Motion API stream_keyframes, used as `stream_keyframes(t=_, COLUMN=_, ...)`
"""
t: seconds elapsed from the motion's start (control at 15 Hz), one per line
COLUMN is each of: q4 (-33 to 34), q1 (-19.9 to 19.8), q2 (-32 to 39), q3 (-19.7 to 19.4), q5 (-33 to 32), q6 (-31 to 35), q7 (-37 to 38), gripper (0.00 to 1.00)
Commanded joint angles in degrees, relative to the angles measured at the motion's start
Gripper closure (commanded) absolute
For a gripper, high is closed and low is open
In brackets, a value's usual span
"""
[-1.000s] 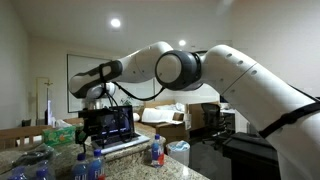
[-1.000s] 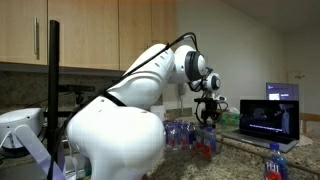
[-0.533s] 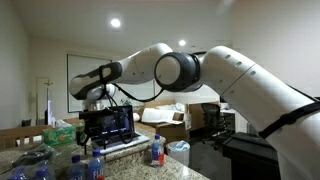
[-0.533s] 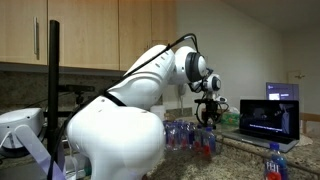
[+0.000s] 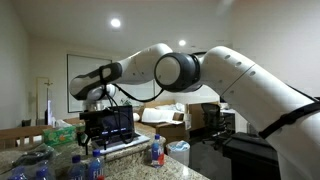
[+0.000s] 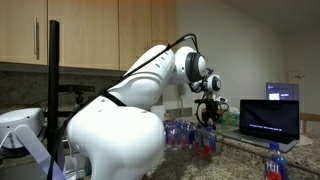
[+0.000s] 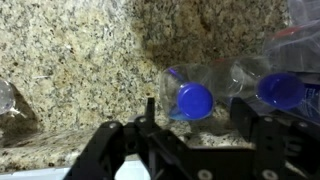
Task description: Move the three bottles to the right, one at a time
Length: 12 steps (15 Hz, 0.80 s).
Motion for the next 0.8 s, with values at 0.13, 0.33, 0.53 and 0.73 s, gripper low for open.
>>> stream_keyframes(t=0.13, q4=0.33, q1=-0.28, q2=-0.04, q3=0.17, q5=-0.43, q6=-1.57, q7=0.64, gripper=0.67)
stream_keyframes(t=0.33, q4=0.18, q1=-0.23, q2=-0.16, q3=0.17, q5=-0.51, q6=-1.76, q7=0.58, gripper=0.86)
stream_keyframes(t=0.53, q4=-0.19, q1=-0.28, q2=-0.58, q3=0.23, q5=-0.52, q6=-2.41, q7=0.28, gripper=0.86)
stream_keyframes(t=0.73, q4=-0.82, q1=-0.3, q2=-1.34, q3=0.1, q5=-0.56, q6=-2.91, q7=0.53, gripper=0.86)
